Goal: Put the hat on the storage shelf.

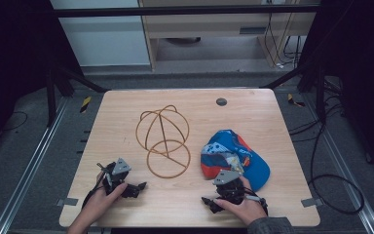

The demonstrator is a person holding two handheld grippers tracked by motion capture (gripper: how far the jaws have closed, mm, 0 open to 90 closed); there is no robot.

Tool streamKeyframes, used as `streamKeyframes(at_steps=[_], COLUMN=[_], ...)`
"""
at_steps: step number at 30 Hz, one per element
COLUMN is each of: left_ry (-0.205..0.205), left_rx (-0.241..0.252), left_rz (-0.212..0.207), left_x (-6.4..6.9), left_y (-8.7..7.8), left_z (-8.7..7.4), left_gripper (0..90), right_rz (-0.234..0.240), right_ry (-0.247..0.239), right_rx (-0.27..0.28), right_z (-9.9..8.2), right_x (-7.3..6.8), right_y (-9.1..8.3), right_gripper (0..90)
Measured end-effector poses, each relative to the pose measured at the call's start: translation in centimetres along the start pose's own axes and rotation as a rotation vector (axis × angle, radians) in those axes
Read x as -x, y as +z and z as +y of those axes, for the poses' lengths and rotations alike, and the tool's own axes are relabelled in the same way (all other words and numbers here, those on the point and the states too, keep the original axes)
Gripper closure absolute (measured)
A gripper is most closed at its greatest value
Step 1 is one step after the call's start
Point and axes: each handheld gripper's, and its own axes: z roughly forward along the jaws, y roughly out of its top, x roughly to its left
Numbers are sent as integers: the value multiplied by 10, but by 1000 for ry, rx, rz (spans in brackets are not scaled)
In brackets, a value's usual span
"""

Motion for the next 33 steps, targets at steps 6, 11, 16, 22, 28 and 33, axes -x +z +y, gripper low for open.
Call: streamKeyframes(at_steps=[6, 11, 16, 22, 28, 33], left_ry=[-1, -2, -2, 0, -1, -2], left_rx=[0, 0, -5, -1, 0, 0], left_rz=[0, 2, 1, -1, 0, 1], left_x=[0, 0, 0, 0, 0, 0], left_y=[0, 0, 0, 0, 0, 0], left_z=[0, 0, 0, 0, 0, 0], left_gripper=[0, 0, 0, 0, 0, 0], right_rz=[-1, -4, -29, -68, -174, -209], right_ry=[2, 10, 32, 26, 7, 37], right_rx=[0, 0, 57, 110, 95, -18], right_z=[0, 0, 3, 13, 28, 36], right_x=[0, 0, 3, 5, 31, 53], right_y=[0, -1, -11, -35, -80, -101], right_gripper=[49, 69, 193, 205, 199, 153])
